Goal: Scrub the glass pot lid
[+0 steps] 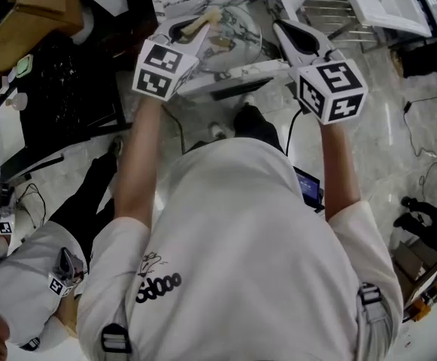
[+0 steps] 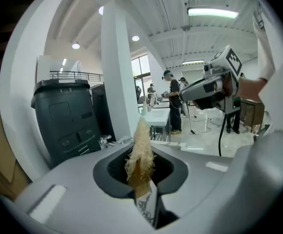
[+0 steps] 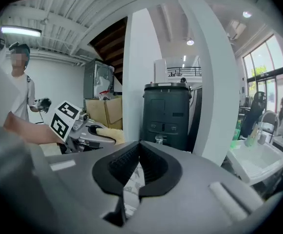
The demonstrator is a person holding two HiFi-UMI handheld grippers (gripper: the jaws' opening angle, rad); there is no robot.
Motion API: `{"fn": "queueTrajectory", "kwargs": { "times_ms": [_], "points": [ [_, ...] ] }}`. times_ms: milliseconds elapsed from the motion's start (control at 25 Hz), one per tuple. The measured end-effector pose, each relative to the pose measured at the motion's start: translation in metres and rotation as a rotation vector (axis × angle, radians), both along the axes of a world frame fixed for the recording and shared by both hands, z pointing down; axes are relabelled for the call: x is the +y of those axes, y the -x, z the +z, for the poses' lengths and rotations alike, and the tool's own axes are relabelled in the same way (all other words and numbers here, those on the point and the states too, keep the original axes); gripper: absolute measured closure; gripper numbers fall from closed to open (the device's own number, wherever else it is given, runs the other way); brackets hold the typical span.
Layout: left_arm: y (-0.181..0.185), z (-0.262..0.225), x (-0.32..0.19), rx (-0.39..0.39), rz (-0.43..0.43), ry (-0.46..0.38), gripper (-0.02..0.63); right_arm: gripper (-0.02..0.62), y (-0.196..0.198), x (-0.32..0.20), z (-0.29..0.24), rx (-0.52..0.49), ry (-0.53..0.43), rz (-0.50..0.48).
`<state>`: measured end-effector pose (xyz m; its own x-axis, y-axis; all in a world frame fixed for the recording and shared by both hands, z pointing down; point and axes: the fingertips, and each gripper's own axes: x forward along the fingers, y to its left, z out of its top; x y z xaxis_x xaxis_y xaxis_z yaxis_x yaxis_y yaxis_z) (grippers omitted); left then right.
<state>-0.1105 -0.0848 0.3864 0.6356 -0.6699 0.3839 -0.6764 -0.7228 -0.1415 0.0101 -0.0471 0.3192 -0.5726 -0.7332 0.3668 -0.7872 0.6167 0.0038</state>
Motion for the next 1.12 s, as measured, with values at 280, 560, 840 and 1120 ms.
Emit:
{"fn": "queueTrajectory", "kwargs": {
  "times_ms": [280,560,840,1120],
  "points": [
    [0.008,-0.074,0.005,0.097,-0.079,-0.161,0.554,0.592,-0.002,-0.001,-0.035,0.008,-0.098,-0.004],
    [0.005,-0.111,0.014,0.114,-0.108,-0.274,0.554,0.592,-0.001,0.001,-0.065,-0.004,-0.183,-0.015],
    [0.004,-0.132,0.023,0.106,-0.113,-0.328,0.554,0.594,-0.002,0.002,-0.081,-0.043,-0.205,-0.024],
    [0.000,-0.156,0.030,0.126,-0.109,-0.374,0.554,0.594,0.004,0.007,-0.096,-0.060,-0.235,-0.057]
  ]
}}
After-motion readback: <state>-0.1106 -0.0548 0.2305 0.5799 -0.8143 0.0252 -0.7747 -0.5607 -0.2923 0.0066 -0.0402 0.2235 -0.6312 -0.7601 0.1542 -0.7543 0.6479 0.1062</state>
